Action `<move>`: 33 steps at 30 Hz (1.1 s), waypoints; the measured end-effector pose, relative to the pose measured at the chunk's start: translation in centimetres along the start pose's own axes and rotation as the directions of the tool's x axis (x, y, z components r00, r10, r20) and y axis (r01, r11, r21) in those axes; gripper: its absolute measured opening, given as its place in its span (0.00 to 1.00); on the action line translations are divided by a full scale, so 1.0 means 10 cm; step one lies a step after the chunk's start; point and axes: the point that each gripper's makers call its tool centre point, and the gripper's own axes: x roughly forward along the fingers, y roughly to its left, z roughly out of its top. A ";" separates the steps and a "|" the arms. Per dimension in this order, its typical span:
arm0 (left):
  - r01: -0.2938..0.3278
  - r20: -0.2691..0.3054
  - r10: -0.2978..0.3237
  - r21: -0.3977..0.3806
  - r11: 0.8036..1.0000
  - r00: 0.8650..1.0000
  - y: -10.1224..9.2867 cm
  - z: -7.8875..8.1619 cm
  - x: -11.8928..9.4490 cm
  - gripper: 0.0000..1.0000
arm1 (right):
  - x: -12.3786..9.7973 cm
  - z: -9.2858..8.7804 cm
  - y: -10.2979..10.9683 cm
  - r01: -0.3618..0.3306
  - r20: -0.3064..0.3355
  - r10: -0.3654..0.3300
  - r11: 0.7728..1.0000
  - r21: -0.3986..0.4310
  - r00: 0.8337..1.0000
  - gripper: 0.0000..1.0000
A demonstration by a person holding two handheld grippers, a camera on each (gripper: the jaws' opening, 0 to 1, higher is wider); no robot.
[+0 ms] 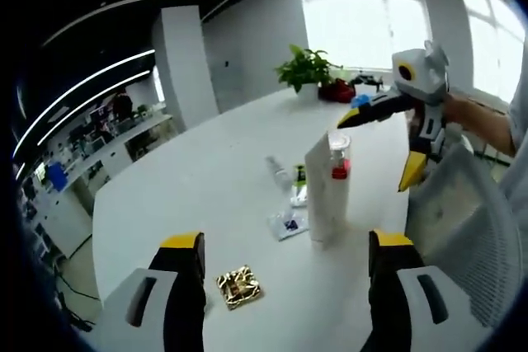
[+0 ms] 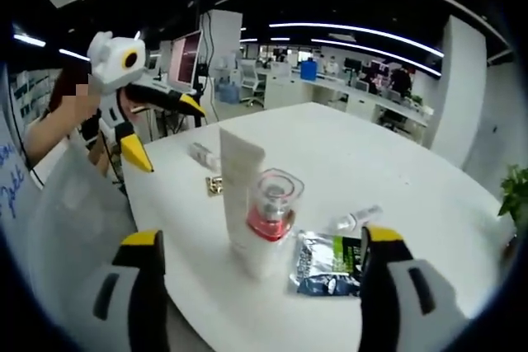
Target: Arrange the skincare products in the storage area until every visible bottle or jar stands upright without overlapping.
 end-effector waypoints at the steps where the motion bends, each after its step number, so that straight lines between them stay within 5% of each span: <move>1: -0.003 0.002 0.003 0.000 1.000 1.000 0.00 0.00 -0.01 0.81 | -0.01 0.01 0.00 0.000 0.001 0.000 1.000 -0.002 1.000 0.99; 22: -0.059 -0.050 0.058 -0.006 0.998 0.997 0.15 -0.21 -0.14 0.97 | -0.09 -0.01 -0.09 0.050 -0.009 -0.050 0.999 0.015 0.999 1.00; 33: -0.100 0.004 0.100 -0.002 0.995 0.995 0.25 -0.17 -0.13 0.97 | -0.07 -0.06 -0.16 0.064 -0.021 -0.064 0.997 0.038 0.998 1.00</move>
